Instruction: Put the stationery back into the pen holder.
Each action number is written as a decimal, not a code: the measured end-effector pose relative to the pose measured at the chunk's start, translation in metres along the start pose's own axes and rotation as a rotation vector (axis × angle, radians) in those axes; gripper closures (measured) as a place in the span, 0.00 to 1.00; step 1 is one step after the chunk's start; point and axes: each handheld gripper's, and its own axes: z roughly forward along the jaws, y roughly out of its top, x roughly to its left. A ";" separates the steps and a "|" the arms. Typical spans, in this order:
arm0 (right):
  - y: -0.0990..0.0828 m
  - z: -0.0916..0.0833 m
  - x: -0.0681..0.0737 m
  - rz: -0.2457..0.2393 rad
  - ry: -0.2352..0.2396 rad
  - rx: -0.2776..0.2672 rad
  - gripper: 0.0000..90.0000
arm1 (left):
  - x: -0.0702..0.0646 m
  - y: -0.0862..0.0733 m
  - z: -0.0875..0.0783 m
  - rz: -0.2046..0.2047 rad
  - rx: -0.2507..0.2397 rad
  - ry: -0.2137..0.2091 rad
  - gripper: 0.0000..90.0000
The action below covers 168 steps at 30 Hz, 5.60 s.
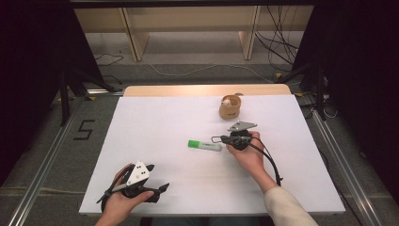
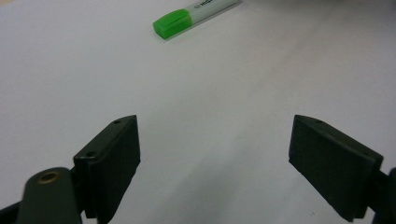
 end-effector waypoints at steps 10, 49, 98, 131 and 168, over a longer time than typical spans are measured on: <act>0.007 0.022 0.001 0.000 0.008 0.048 1.00 | 0.002 0.000 0.000 0.004 0.001 0.007 0.18; -0.009 0.005 0.020 -0.025 0.040 0.173 1.00 | 0.002 0.000 0.000 0.004 0.002 0.008 0.19; -0.006 0.002 0.051 -0.082 0.102 0.206 1.00 | 0.002 0.000 0.000 0.006 0.008 0.002 0.19; 0.079 0.055 0.057 -0.075 0.153 0.482 0.65 | 0.002 0.000 0.001 0.002 0.002 -0.007 0.19; 0.088 0.084 0.074 -0.104 0.120 0.638 0.62 | 0.002 0.000 0.001 0.012 0.009 -0.016 0.19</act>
